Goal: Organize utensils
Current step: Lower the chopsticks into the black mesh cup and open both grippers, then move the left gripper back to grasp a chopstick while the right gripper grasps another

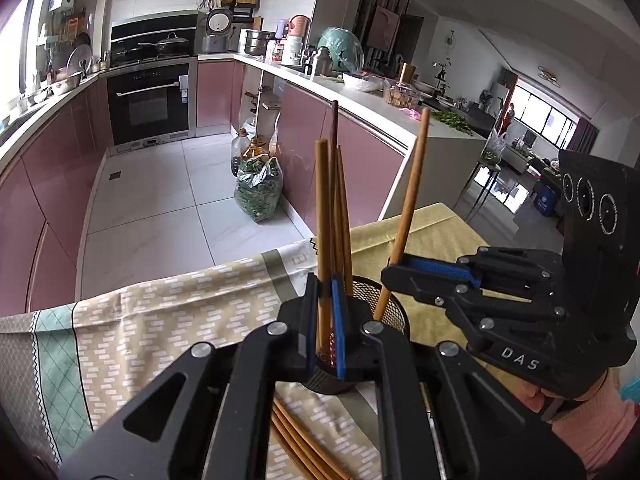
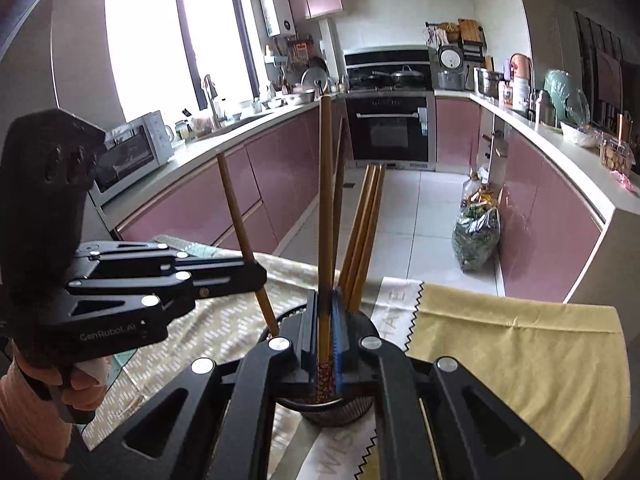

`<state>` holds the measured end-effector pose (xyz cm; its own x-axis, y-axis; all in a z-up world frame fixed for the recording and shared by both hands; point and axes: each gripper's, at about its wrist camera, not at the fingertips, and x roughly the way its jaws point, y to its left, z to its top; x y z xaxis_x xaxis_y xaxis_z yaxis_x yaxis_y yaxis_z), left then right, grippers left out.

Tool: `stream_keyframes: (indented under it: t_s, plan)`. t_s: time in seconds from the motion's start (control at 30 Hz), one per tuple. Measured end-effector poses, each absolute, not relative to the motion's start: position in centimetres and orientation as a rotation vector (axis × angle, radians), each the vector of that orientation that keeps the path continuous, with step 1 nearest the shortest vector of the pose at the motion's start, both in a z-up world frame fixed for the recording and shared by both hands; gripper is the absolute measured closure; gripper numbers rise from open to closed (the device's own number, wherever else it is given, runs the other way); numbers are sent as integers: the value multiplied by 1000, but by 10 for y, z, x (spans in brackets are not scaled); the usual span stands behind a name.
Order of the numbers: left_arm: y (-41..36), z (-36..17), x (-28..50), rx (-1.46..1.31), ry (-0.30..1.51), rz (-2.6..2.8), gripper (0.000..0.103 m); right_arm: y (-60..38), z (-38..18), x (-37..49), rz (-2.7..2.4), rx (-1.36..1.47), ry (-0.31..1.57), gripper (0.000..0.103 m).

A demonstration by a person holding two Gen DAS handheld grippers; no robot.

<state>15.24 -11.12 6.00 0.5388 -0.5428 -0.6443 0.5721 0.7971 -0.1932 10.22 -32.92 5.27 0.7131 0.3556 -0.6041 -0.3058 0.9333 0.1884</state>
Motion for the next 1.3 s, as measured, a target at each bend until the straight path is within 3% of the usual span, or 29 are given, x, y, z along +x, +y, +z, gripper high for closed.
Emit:
stream_keyframes:
  t_s: [0.4,0.53,1.0,1.3]
  plan:
    - [-114,41,165,36,786,-649,90,-335,32,111,326,126,727,94]
    - [-109,34,163,14,782,-641,88,-335,34,104,331,133,710,88]
    - [-46,13,114,-29,711,-519,48,-315,44,47,461,120,654,65]
    - [-14,-11,82,-43,725,-433,42,-297,22,28,514,131,712,64]
